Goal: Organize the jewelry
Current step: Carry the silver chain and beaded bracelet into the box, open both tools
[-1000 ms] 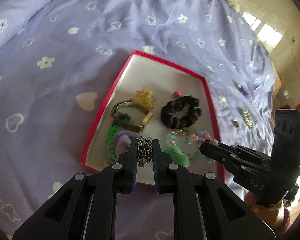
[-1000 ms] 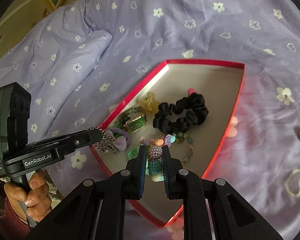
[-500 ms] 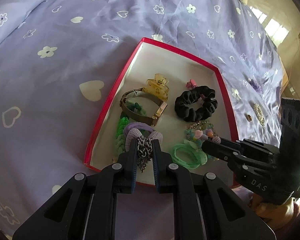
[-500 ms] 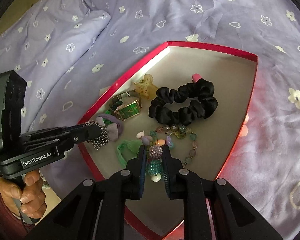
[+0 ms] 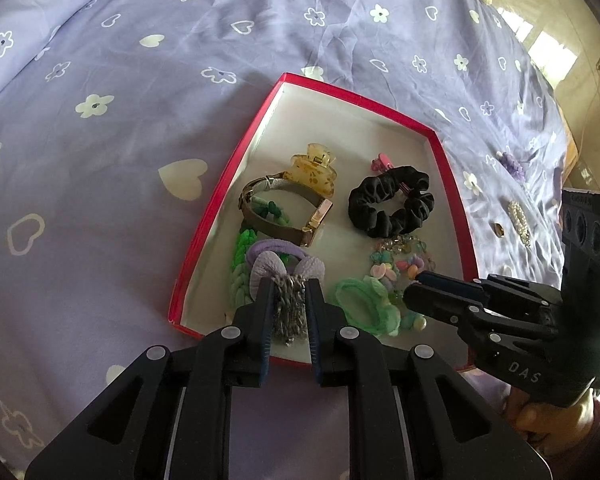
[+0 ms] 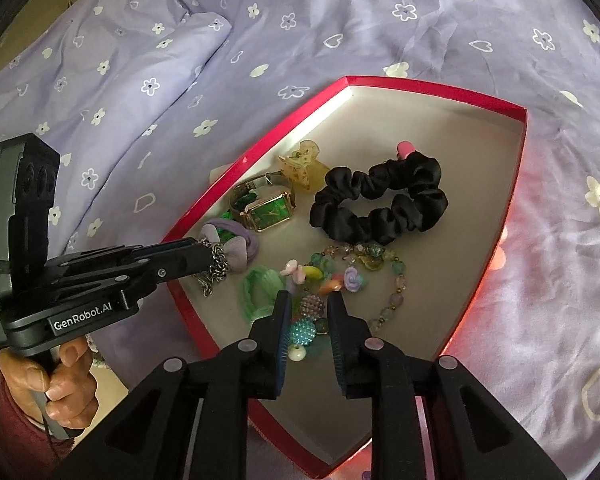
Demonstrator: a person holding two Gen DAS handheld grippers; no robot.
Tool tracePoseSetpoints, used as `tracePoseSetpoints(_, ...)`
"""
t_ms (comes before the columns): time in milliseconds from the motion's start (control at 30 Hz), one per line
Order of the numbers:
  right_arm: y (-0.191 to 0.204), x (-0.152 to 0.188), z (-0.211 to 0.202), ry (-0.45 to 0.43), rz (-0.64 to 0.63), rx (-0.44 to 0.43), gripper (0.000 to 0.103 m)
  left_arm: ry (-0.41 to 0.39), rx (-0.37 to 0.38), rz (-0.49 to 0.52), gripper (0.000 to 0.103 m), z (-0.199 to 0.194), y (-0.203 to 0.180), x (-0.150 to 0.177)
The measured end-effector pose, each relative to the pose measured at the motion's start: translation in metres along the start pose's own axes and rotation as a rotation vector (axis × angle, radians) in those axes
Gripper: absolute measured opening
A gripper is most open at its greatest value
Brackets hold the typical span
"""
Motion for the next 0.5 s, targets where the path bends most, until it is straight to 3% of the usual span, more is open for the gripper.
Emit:
tracePoseSetpoints(167,-0.002,0.001,-0.006,-0.017,0.019,-0.006,0.028,-0.006,-0.008,0.006,0.02,-0.001,-0.002,0.001)
tracePoseSetpoints(333,-0.004,0.003,-0.013,-0.037,0.027,-0.004,0.028,-0.006,-0.014,0.01,0.023,-0.003,-0.004,0.002)
tracePoseSetpoints(500,-0.005,0.002,-0.023,-0.079,0.041,-0.001,0.045,-0.01,-0.028,0.008,0.037,-0.007,-0.004,0.003)
Point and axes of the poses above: each gripper's, at about its wrist camera, not at the fingertips, and z roughly the way its jaws point, y to its left, x to its underside, the point moved 8 cm from there along z, roughly the way its jaws point, and after that the axes turned 11 degrees about y, right-handed, at the moved point
